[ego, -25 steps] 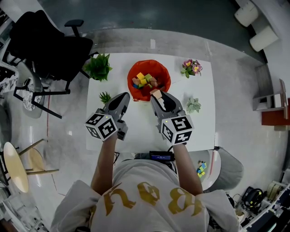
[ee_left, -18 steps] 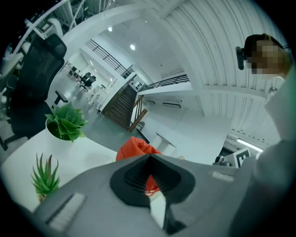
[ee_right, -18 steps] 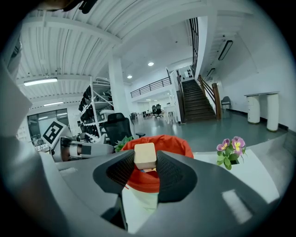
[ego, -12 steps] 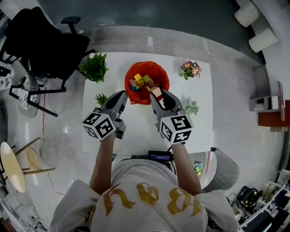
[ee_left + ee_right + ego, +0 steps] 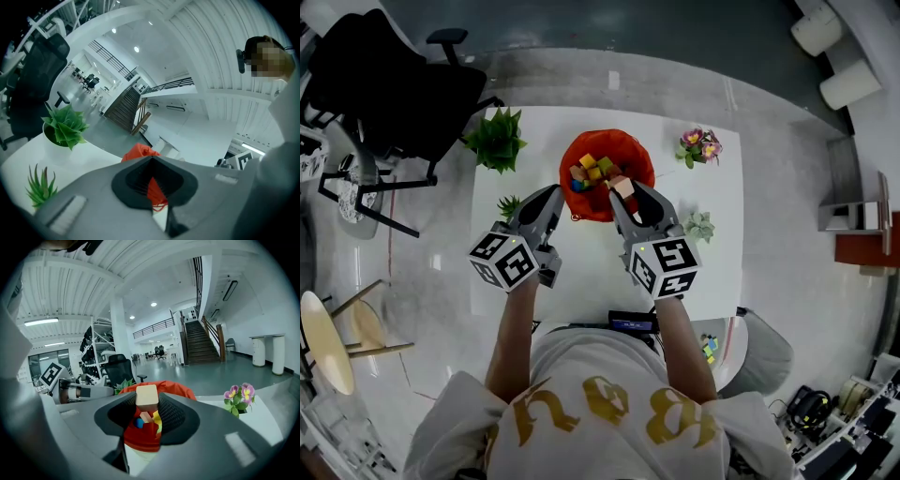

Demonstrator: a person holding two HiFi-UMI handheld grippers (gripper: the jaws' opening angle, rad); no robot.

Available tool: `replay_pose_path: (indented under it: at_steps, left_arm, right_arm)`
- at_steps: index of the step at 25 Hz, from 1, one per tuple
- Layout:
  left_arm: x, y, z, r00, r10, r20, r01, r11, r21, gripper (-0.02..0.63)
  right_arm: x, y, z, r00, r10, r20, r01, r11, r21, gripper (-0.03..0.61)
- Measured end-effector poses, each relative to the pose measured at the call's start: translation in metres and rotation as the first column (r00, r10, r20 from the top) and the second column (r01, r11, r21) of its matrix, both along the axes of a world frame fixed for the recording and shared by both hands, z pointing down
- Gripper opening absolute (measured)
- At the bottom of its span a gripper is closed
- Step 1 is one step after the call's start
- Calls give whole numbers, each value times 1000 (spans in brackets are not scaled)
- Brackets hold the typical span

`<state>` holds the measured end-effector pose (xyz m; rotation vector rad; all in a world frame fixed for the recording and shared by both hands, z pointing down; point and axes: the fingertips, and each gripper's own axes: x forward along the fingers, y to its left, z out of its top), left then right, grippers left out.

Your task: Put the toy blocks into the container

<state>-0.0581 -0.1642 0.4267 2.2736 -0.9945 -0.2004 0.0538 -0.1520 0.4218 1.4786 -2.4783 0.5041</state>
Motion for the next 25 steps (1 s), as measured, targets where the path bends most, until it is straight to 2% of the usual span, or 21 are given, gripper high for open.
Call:
replay_pose_path:
  at_steps: [9,12,14,25]
  left_arm:
    - [3,-3,4,1000,3,-4,-3,1000,-13,0]
    - [5,-2,4,1000,6,-4,-6,1000,-14,0]
    - [6,-2,4,1000,7,-2,-7,1000,-13,0]
    - [9,8,-1,1000,19,14,-19,1000,-1,0]
  right_arm:
    - [-3,-5,0,1000,-3,-30,3,1000,16,175]
    - [-2,-3,1,999,-8,-33,9,1000,15,206]
    - [1,-3,2,999,-5,-33,5,1000,13,204]
    - [12,9,1,998,35,-47,-34,999,21,131]
